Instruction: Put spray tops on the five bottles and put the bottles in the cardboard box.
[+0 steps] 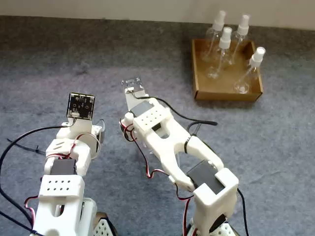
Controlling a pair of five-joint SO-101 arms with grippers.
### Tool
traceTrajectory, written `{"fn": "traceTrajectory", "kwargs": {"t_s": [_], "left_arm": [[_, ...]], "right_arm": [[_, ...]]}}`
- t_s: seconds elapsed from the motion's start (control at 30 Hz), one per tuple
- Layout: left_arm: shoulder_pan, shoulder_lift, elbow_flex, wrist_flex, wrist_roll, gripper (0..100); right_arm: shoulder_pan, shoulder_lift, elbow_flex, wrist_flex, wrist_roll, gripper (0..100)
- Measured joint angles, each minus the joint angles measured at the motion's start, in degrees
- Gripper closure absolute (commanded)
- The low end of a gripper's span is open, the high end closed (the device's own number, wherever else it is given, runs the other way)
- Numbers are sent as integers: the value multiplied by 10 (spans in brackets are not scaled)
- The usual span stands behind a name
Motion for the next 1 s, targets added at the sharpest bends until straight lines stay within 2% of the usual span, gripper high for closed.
{"fn": "traceTrajectory", "kwargs": {"t_s": [0.27,0.37,0.6,0.73,0.83,1.0], "left_arm": [[0,0,0,0,0,822],[0,0,0,0,0,822],[0,0,0,0,0,822],[0,0,0,0,0,822],[0,0,0,0,0,822],[0,0,0,0,0,822]], "right_arm": [[6,58,0,-21,0,691],[10,76,-11,4,-1,703],[16,77,-12,39,0,994],[22,65,-5,47,0,995],[20,25,0,69,31,995],[22,-145,33,111,69,995]]}}
